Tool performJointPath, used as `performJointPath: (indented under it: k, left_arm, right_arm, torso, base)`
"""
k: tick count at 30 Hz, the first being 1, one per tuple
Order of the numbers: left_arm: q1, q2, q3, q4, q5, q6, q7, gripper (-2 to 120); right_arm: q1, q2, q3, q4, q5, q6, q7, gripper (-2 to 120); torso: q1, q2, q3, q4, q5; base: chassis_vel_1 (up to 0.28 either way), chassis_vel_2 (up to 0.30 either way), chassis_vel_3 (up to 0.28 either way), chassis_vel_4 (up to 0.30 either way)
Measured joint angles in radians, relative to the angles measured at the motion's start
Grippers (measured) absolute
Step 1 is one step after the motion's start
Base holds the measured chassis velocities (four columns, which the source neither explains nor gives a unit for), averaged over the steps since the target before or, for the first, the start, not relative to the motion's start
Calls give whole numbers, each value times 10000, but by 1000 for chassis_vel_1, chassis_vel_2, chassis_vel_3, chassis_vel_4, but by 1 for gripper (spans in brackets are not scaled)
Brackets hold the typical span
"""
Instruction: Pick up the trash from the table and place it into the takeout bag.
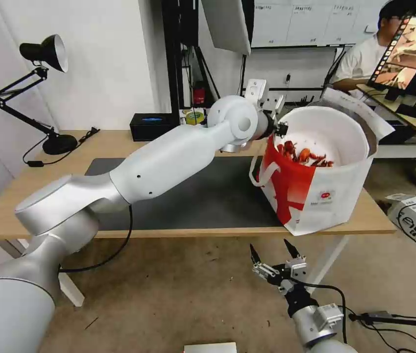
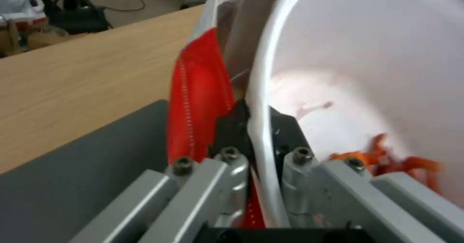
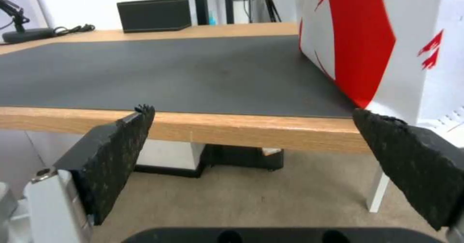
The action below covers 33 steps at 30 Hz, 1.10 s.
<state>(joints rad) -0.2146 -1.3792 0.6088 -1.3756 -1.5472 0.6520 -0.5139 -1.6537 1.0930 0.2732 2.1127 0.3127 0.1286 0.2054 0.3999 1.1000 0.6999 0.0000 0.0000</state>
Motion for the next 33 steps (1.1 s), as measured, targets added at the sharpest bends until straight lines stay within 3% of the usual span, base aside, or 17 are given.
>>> performJointPath:
  k: [10, 16, 21, 24, 28, 33]
  left_arm:
    - [62, 11, -126, -31, 212, -417, 48, 44]
    - [71, 356, -591, -631, 250, -1429, 788, 69]
    - [19, 624, -1022, -977, 0, -1982, 978, 84]
    - [5, 1192, -1277, -1355, -165, -2186, 1169, 97]
    - [168, 1660, -1398, -1765, -163, -2267, 1303, 99]
    - [1348, 3153, -1998, -3189, 302, -2612, 1723, 100]
  right_arm:
    - [0, 0, 0, 0, 0, 0, 0, 100]
    - [0, 0, 0, 0, 0, 0, 0, 100]
    - [0, 0, 0, 0, 0, 0, 0, 100]
    - [0, 0, 0, 0, 0, 0, 0, 100]
    - [0, 0, 0, 0, 0, 0, 0, 100]
    - [0, 0, 0, 0, 0, 0, 0, 100]
  torso:
    - [1, 0, 1, 0, 0]
    - [0, 0, 0, 0, 0]
    - [0, 0, 0, 0, -1]
    - [1, 0, 0, -2, 0]
    - [0, 0, 0, 2, -2]
    - [0, 0, 0, -1, -3]
  base:
    - [0, 0, 0, 0]
    - [0, 0, 0, 0]
    - [0, 0, 0, 0]
    - [0, 0, 0, 0]
    - [0, 0, 0, 0]
    - [0, 0, 0, 0]
